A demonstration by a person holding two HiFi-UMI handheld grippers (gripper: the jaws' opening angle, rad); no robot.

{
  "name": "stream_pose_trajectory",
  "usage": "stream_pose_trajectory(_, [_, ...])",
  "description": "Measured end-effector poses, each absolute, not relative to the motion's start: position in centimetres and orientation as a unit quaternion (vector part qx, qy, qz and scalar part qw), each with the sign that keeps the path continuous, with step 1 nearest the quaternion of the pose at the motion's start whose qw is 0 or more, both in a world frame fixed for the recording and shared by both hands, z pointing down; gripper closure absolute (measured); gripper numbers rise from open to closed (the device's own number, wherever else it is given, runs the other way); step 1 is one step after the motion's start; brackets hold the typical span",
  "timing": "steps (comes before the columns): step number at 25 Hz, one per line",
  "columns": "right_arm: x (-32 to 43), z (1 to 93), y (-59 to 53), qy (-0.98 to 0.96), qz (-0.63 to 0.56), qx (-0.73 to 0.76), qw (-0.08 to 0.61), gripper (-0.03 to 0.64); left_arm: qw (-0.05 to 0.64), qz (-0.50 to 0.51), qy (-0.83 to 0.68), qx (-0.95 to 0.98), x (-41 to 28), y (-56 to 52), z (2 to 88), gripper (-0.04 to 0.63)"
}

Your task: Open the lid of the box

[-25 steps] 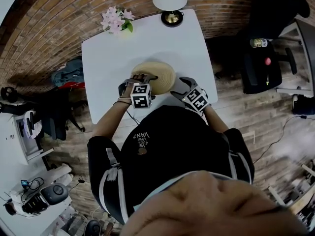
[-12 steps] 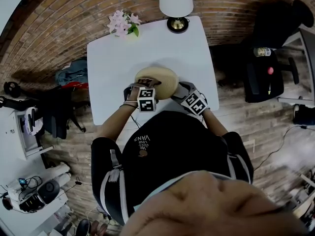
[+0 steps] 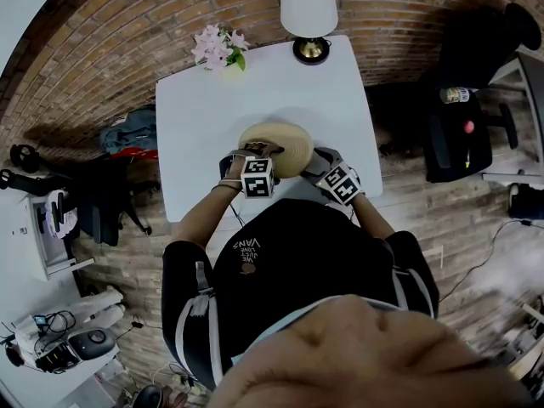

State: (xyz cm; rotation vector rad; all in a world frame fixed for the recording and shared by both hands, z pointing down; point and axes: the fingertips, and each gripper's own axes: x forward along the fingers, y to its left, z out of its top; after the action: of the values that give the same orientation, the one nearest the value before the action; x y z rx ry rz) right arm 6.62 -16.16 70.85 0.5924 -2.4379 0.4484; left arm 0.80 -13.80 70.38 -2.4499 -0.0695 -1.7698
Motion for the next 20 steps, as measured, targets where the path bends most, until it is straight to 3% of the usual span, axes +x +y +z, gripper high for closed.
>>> stream_pose_trajectory(20, [6.8,71.0,-16.0,-0.89,0.202,0.269,0.308,0.304,0.002,-0.454,0.018,-0.891,1.0,-14.6,66.0,0.222])
